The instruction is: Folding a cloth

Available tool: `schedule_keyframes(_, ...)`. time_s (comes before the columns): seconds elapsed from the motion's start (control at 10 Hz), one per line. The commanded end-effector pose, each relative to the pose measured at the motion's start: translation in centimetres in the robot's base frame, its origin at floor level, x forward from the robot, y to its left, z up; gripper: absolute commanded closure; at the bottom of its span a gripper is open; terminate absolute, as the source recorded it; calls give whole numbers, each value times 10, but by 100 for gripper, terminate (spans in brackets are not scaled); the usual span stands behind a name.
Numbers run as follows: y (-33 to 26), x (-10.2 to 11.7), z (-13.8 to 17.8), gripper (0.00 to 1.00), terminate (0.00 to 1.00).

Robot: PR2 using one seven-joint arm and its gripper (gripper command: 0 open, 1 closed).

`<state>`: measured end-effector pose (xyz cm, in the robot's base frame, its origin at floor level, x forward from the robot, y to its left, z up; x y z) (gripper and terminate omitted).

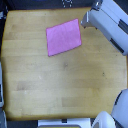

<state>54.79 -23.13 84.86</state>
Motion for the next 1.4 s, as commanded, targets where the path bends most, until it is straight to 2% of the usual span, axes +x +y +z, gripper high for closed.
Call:
schedule_keyframes(0.0,54,45,-41,0,0)
schedule_keyframes(0.7,51,50,-97,0,0)
schedule_keyframes(1.0,84,70,-103,0,0)
schedule_keyframes(1.1,83,68,-106,0,0)
schedule_keyframes(1.3,75,50,-116,0,0)
